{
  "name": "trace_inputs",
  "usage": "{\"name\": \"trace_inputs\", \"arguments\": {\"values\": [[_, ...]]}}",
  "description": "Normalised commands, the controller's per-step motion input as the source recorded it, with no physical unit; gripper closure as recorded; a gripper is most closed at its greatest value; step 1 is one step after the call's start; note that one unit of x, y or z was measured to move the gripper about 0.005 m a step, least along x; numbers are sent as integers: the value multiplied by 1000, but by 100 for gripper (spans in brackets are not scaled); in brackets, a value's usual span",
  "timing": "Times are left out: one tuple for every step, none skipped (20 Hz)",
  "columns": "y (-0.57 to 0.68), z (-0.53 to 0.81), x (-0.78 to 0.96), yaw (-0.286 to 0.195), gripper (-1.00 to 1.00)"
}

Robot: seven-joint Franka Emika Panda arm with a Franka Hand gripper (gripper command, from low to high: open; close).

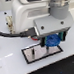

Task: Insert the blue gear onto the right peg, followed by the red gear

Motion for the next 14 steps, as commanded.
{"name": "trace_inputs", "arguments": {"values": [[-224, -142, 125, 0, 100], [-194, -13, 122, 0, 100], [-224, -57, 136, 0, 100], [-202, -99, 181, 0, 100], [-218, -107, 151, 0, 100], [-234, -63, 141, 0, 100], [-227, -63, 144, 0, 100], [-240, -69, 159, 0, 100], [-193, 10, 127, 0, 100], [-216, -27, 103, 0, 100], [-124, 94, 152, 0, 100], [-5, 47, 21, 0, 100], [71, 53, 135, 0, 100], [-107, 48, -16, 0, 100]]}}
